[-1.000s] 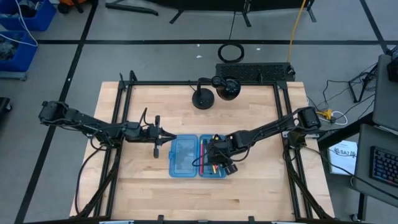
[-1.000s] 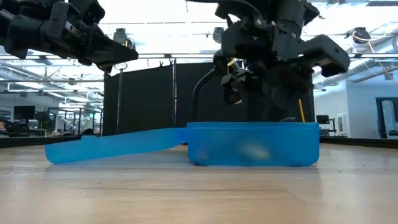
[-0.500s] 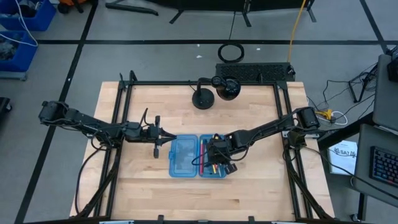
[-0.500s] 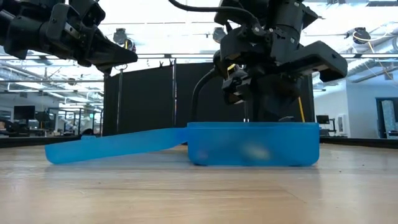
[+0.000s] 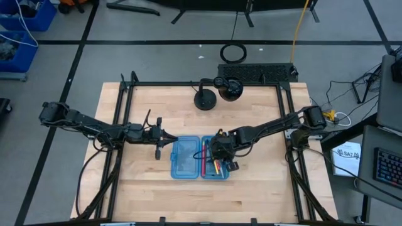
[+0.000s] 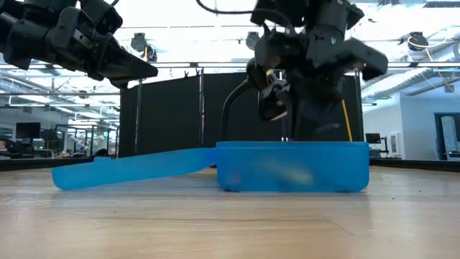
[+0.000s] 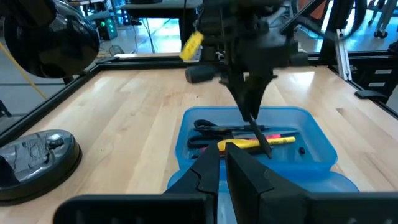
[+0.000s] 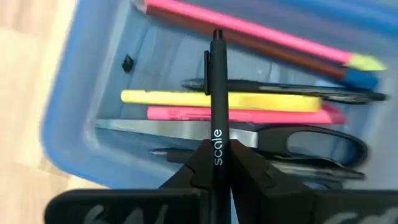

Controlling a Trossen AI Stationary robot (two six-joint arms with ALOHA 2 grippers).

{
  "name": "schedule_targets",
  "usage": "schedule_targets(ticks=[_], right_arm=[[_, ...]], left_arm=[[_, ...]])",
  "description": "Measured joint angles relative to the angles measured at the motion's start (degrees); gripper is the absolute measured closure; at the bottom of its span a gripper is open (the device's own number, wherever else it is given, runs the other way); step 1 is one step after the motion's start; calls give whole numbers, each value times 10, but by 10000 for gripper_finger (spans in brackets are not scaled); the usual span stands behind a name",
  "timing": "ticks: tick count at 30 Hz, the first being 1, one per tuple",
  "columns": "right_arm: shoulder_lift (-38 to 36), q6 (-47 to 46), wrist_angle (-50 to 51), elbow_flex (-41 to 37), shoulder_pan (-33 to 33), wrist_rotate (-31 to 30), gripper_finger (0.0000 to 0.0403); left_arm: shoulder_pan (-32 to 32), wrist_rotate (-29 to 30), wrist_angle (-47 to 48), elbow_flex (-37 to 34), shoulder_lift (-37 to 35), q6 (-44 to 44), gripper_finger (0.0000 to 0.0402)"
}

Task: Pick & place school supplies into a supply box
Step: Put the black pen into the blue supply box

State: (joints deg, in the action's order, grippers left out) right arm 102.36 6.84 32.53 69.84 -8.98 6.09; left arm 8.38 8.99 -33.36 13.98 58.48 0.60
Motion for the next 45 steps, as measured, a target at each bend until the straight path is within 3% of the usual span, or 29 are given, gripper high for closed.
schedule_targets(ticks=[4, 8, 14, 20, 24, 29, 34, 36, 39, 42, 45], right_arm=[[-38, -35, 7, 0, 0, 0, 382], [-81, -129, 1, 0, 1, -4, 382], [-128, -336, -16, 0, -3, -92, 381], [-130, -505, -42, 0, -16, -169, 381], [-126, -607, -123, -39, -28, -183, 382], [-125, -732, -315, -141, -59, -234, 382], [-125, -837, -502, -247, -109, -353, 382], [-125, -861, -532, -268, -135, -416, 381], [-119, -900, -529, -269, -167, -490, 382], [-109, -898, -496, -230, -179, -510, 381], [-90, -887, -401, -157, -178, -506, 381]], left_arm=[[0, 0, 1, 0, 0, 0, 369], [0, 0, 2, 0, 0, 0, 369], [0, 0, 2, 0, 0, 0, 369], [0, 0, 2, 0, 0, -1, 369], [0, 0, 2, 0, 0, 0, 369], [0, 0, 23, 0, 0, 10, 369], [0, 0, 47, 0, 0, 14, 369], [0, -1, 54, 0, 0, 14, 369], [0, -1, 69, 0, 0, 20, 369], [0, -1, 83, 0, 0, 27, 369], [1, -1, 95, 0, 0, 32, 369]])
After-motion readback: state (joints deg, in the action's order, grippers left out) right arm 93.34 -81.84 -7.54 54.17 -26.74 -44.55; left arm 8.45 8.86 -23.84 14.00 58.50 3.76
